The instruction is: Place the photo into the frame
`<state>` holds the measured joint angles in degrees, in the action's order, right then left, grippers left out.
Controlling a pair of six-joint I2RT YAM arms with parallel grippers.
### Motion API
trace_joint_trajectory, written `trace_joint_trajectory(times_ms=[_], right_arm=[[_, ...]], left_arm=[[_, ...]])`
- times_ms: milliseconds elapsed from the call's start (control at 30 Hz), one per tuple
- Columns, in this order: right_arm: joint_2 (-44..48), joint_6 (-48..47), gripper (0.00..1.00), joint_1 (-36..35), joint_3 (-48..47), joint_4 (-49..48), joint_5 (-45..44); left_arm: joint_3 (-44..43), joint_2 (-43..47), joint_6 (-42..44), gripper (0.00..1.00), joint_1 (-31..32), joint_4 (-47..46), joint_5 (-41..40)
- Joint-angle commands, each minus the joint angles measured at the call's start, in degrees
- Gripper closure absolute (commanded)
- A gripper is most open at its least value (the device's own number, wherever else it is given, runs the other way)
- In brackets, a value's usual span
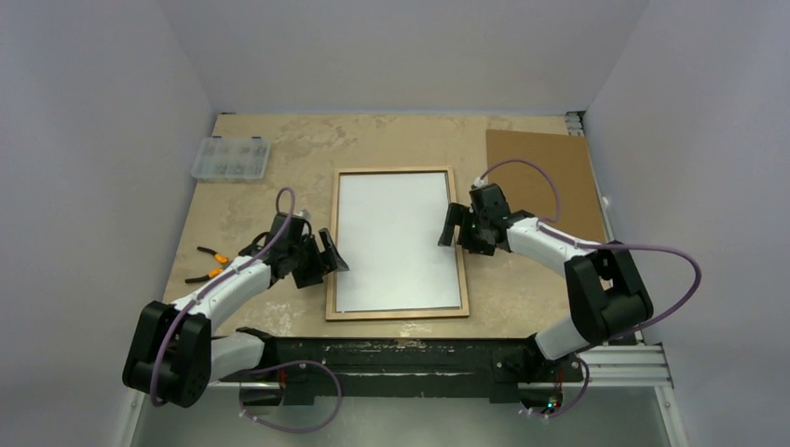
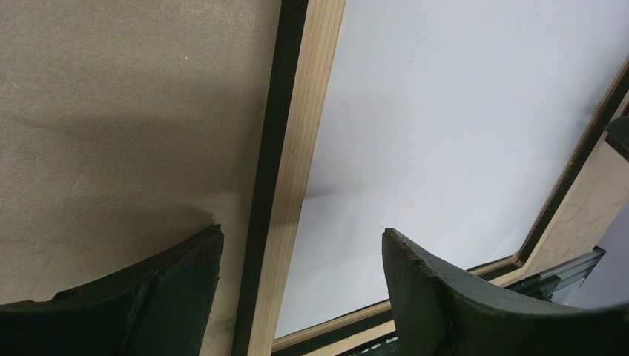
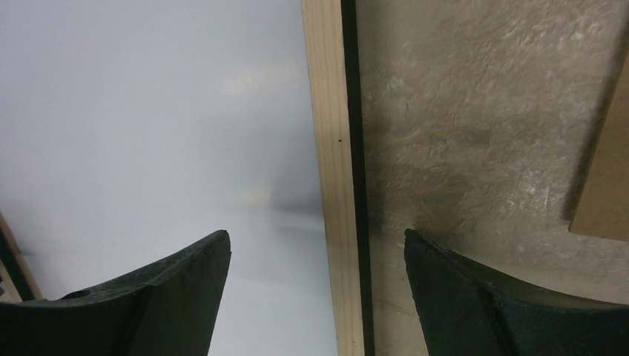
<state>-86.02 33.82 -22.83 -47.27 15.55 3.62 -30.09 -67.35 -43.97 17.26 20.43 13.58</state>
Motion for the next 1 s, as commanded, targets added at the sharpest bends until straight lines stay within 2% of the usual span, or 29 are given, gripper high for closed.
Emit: trace_joint_trajectory(times_ms=[0, 133, 300, 633, 733, 800, 900, 967], right_arm=[[-1.1, 0.1, 0.17, -0.2, 2.0, -3.0, 3.2], [-1.4, 1.6, 0.22, -0.5, 3.8, -6.6, 6.5], [-4.3, 3.1, 0.24, -2.8, 2.3, -8.1, 8.5], [-11.3, 6.1, 0.23, -10.3, -5.1, -8.8, 6.9], [-10.5, 4.7, 0.19, -10.3, -5.8, -6.3, 4.2], [-8.6, 4.4, 0.13, -10.2, -5.1, -4.7, 1.9], [-4.5, 3.3, 0.03, -9.8, -4.1, -1.8, -3.0], [-2.3, 2.5, 0.01, -8.1, -3.3, -0.6, -4.6]], left_arm=[[0.7, -1.8, -1.2, 0.24, -0.4, -3.0, 1.9], [-0.6, -4.4, -1.4, 0.26, -0.3, -3.8, 2.3], [-4.6, -7.6, -0.7, 0.27, -0.4, -2.7, 1.9], [-13.9, -9.3, 2.9, 0.26, -1.5, 7.1, -5.0], [-14.9, -8.8, 3.3, 0.23, -1.5, 9.3, -7.8], [-15.5, -7.3, 3.6, 0.18, -1.5, 11.3, -10.5], [-16.5, -2.2, 3.7, 0.13, -1.4, 15.1, -14.7], [-16.6, 1.9, 3.8, 0.11, -1.4, 16.2, -15.8]])
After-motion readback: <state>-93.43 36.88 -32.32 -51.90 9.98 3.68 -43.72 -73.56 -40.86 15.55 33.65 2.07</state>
